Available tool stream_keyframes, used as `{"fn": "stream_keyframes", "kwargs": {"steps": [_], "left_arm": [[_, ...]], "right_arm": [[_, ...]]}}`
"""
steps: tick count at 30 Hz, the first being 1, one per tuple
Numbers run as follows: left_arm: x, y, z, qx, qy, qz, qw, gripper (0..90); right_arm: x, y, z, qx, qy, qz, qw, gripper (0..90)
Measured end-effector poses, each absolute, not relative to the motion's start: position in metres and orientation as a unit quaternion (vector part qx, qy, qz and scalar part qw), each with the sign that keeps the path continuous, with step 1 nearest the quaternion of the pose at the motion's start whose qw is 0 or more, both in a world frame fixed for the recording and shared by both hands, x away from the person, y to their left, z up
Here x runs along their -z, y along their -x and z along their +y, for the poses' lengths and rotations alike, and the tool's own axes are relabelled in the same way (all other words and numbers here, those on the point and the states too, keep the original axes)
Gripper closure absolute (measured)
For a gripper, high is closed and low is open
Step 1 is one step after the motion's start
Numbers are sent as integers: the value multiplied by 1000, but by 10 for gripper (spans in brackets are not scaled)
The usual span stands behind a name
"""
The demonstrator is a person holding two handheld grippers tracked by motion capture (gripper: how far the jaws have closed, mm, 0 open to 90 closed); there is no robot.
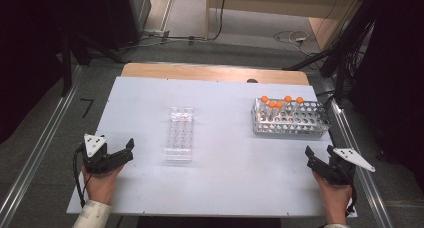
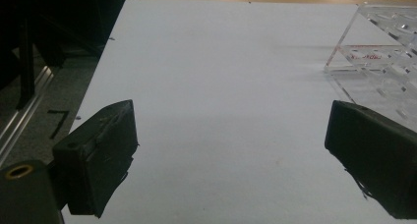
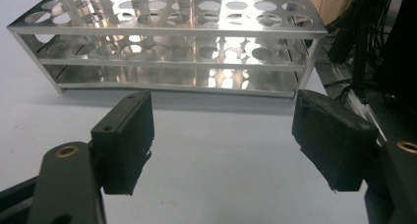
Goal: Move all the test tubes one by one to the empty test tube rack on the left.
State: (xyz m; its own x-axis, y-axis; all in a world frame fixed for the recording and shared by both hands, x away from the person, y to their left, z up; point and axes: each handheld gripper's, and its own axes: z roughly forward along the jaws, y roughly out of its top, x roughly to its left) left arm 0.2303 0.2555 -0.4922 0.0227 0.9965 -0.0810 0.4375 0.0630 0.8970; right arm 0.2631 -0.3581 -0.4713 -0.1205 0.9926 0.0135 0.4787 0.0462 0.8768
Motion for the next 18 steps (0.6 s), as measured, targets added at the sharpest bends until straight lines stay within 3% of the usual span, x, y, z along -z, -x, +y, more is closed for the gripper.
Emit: {"fn": "stream_keyframes", "kwargs": {"steps": [18], "left_arm": [[493,-230,255,-350,-586,608,405,64]], "right_arm": [[457,-295,-355,-407,-561,634,343,271]]}}
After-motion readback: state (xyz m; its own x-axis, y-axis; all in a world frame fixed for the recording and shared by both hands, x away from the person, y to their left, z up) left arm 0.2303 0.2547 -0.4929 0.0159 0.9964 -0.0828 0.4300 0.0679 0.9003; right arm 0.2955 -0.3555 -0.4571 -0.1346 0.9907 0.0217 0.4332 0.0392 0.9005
